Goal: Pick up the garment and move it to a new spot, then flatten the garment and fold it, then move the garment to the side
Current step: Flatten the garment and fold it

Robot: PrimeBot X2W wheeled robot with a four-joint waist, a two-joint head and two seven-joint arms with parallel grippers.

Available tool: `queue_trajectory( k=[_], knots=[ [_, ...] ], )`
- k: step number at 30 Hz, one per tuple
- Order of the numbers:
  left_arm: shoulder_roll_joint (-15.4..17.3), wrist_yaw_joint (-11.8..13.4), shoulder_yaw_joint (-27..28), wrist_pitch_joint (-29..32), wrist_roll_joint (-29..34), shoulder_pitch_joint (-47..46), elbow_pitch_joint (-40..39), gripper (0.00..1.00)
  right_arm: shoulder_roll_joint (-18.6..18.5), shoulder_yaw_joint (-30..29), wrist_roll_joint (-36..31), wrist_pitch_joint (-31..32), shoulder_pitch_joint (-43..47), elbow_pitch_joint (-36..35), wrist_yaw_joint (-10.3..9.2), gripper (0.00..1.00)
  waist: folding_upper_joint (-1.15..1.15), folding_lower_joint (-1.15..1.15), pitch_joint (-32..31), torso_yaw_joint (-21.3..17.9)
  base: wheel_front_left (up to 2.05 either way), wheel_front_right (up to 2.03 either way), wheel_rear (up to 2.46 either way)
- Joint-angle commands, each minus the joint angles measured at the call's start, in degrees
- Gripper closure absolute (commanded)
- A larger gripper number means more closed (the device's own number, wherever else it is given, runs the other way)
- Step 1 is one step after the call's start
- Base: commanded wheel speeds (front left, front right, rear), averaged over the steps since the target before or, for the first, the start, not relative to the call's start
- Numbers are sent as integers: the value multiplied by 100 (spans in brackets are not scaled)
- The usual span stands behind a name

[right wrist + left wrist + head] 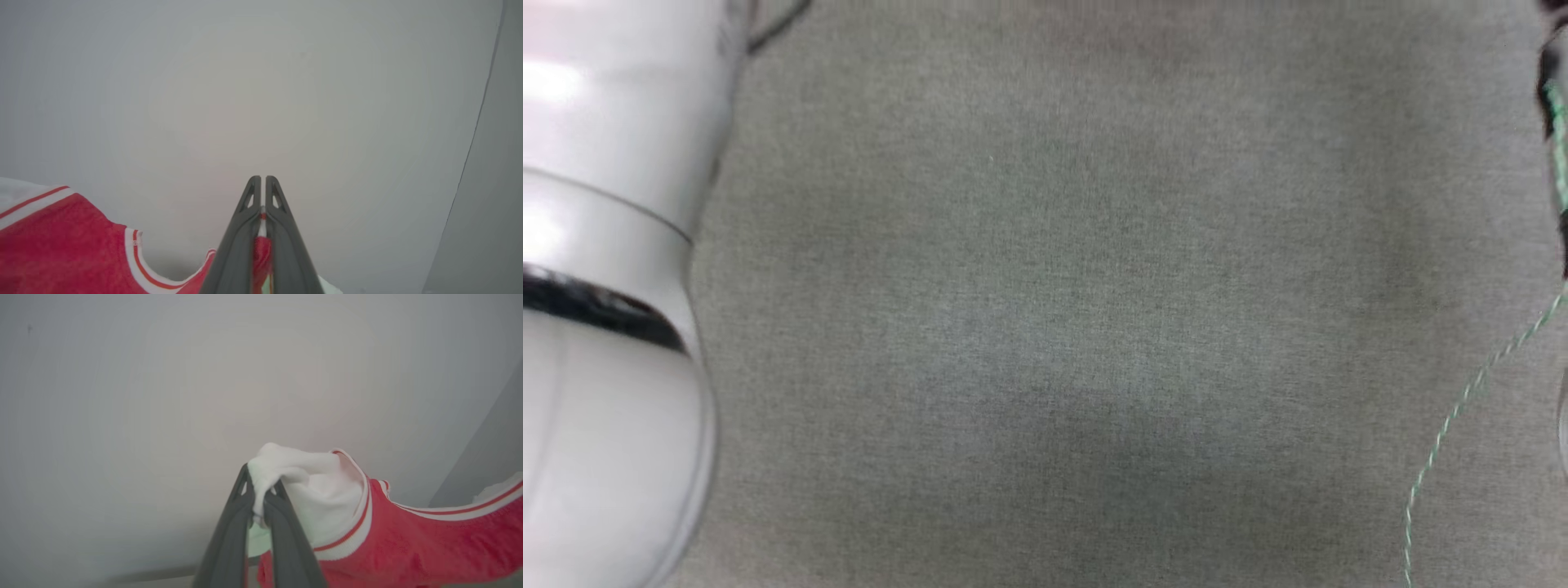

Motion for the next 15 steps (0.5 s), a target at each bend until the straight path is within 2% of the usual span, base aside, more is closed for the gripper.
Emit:
queue_trajectory(
  k=[1,8,15],
  knots=[
    [-5,-49,-38,23,-11,248,12,100,-35,182,152,-3,192,54,-4,100,0,0,-377,10,0,0,0],
    [28,-256,-105,-7,-101,1091,16,100,-203,1167,1173,16,899,71,-4,100,0,0,-894,46,0,0,0],
    [167,-345,-109,-79,-274,2020,18,100,-580,1926,2308,147,2013,-520,-4,100,0,0,-1386,77,0,0,0]
  ],
)
